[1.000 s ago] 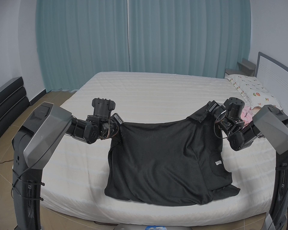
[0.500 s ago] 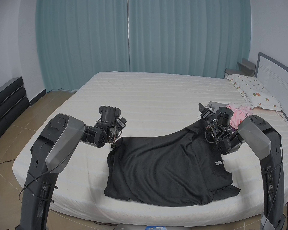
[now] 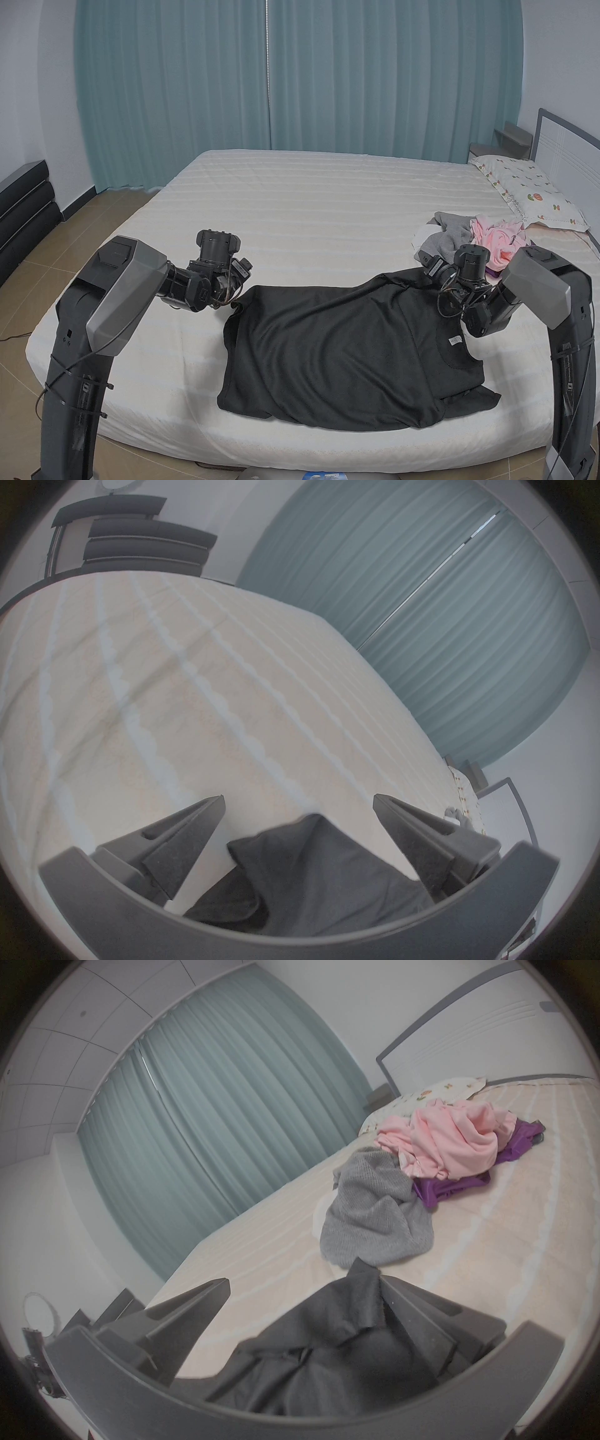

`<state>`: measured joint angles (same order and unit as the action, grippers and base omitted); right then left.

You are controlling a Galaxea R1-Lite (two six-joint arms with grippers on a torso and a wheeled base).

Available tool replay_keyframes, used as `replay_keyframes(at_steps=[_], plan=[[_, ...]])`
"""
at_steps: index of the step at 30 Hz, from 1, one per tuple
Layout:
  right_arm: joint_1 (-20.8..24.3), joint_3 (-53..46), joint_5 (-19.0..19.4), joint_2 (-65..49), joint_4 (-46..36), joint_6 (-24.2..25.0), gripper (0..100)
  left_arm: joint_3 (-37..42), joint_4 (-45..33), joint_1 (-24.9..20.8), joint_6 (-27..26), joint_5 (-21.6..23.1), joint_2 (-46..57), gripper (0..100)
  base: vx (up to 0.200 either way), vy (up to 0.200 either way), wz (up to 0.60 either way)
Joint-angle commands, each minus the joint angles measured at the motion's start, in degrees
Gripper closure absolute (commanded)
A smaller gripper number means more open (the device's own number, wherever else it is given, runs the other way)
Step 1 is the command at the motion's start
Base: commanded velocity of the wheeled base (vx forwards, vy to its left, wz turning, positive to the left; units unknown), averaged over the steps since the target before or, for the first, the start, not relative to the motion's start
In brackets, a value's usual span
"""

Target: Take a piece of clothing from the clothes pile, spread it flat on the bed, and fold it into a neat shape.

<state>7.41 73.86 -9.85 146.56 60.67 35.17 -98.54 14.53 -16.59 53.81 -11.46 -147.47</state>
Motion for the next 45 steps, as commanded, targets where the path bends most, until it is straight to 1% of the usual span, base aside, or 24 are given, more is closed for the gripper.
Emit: replay_keyframes(at_steps=[1, 2, 3, 5, 6, 9, 10, 13, 16, 17, 20, 22, 25, 26, 30, 35, 39, 45], plan=[[-2.9, -13.4, 10.5, -13.0, 0.3, 0.8, 0, 10.4, -0.2, 0.2, 0.4, 6.5, 8.3, 0, 0.0, 0.0, 0.0], [-3.2, -15.3, 11.8, -14.5, 0.4, 1.0, 0, 11.6, -0.1, 0.2, 0.4, 7.3, 9.0, 0, 0.0, 0.0, 0.0], [-3.3, -17.1, 12.1, -15.5, 0.7, 1.2, 0, 12.6, -0.1, 0.2, 0.4, 7.8, 9.3, 0, 0.0, 0.0, 0.0], [-3.3, -18.8, 12.1, -16.4, 1.2, 1.3, 0, 13.2, 0.0, 0.2, 0.4, 8.0, 9.3, 0, 0.0, 0.0, 0.0], [-3.5, -22.5, 12.1, -17.9, 2.7, 1.3, 0, 13.4, 0.0, 0.2, 0.4, 8.1, 8.9, 0, 0.0, 0.0, 0.0], [-4.3, -29.8, 12.8, -20.3, 5.8, 1.0, 0, 13.4, -0.1, 0.2, 0.5, 8.3, 8.6, 0, 0.0, 0.0, 0.0], [-4.3, -29.8, 12.8, -20.3, 5.8, 1.0, 0, 13.4, -0.1, 0.2, 0.5, 8.3, 8.6, 0, 0.0, 0.0, 0.0], [-4.8, -37.7, 14.6, -22.0, 12.5, 1.6, 0, 13.1, 0.1, 0.2, 1.4, 8.7, 8.0, 0, 0.0, 0.0, 0.0], [-5.0, -40.3, 14.9, -22.0, 14.5, 2.3, 0, 12.5, 0.1, 0.2, 1.5, 8.6, 7.3, 0, 0.0, 0.0, 0.0], [-4.9, -43.4, 15.0, -22.1, 16.8, 4.6, 0, 11.1, 0.1, 0.2, 1.6, 8.7, 6.2, 0, 0.0, 0.0, 0.0], [-4.5, -46.2, 14.9, -22.2, 19.4, 8.4, 0, 9.6, 0.0, 0.2, 1.6, 8.7, 4.3, 0, 0.0, 0.0, 0.0], [-4.5, -46.9, 15.0, -22.3, 20.1, 10.4, 0, 8.7, 0.1, 0.0, 1.6, 8.6, 2.8, 0, 0.0, 0.0, 0.0], [-4.2, -47.1, 14.9, -22.1, 20.3, 11.8, 0, 6.7, -0.1, -0.1, 1.5, 8.6, 0.6, 0, 0.0, 0.0, 0.0], [-4.2, -47.1, 15.0, -22.1, 20.3, 11.9, 0, 6.4, -0.1, 0.0, 1.5, 8.6, 0.4, 100, 0.0, 0.0, 0.0], [-4.0, -47.7, 15.0, -21.7, 20.4, 14.8, 0, 5.0, 0.1, 0.3, 1.5, 8.2, -0.5, 100, 0.0, 0.0, 0.0], [-4.1, -48.2, 15.0, -21.5, 20.4, 15.2, 0, 1.2, 0.1, 1.4, 1.2, 7.1, -0.5, 100, 0.0, 0.0, 0.0], [-4.6, -48.7, 14.9, -21.8, 21.5, 15.2, 0, -5.0, -0.1, 3.2, 0.5, 5.1, -1.1, 100, 0.0, 0.0, 0.0], [-5.0, -48.6, 14.5, -20.4, 22.9, 15.3, 0, -14.1, -0.1, 4.6, -1.5, 2.5, -3.4, 100, 0.0, 0.0, 0.0]])
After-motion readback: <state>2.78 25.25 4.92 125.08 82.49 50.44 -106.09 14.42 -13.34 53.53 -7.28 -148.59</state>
